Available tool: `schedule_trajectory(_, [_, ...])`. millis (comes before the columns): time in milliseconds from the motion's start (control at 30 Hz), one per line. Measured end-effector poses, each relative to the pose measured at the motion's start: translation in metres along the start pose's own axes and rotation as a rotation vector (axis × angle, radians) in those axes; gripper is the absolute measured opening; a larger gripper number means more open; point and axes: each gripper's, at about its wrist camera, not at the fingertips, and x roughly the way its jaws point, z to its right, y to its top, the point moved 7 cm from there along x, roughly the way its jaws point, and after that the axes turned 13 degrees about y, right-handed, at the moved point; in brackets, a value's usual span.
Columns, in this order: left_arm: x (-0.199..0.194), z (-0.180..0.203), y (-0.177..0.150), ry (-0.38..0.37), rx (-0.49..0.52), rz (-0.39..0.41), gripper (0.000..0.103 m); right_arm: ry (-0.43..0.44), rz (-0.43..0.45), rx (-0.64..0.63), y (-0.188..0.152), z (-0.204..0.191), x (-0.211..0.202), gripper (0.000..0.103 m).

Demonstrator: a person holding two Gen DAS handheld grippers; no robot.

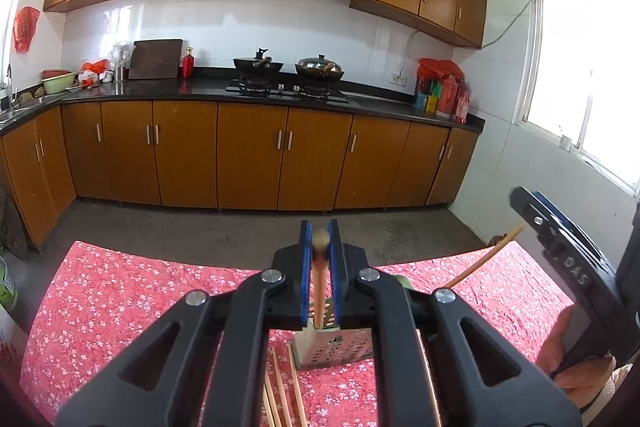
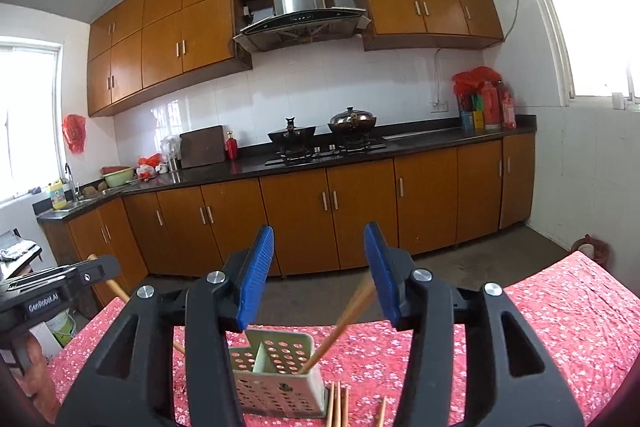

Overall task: Organize utensils
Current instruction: 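Open the left gripper over the holder while the right gripper releases its chopstick into it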

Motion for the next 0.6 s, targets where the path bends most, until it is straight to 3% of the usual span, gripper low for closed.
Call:
schedule_trajectory(200, [-0.026,-0.020,0.002,0.020,-0.047,0.029,0.011,-0.052,0.007,0.050,0.001,0.017,-0.038,0.050])
schedule_trajectory(367, [-0.047,-0.049,-0.012,0.060,-0.084,0.040,0.015,-0.110,-0.076,0.093,-0.032,0.037,-0.058,0.050])
schedule_trajectory(533, [-0.042,-0.082,-0.061,0.153,-0.068,-0.037,0.016,-0.146,-0.318,0.131,-0.115,0.058,-0.046,0.048])
schedule_trajectory(600, [-0.033,-0.089,-0.085,0.185,-0.044,-0.085,0.016,-0.104,-0.452,0.183,-0.159,0.060,-0.033,0.036])
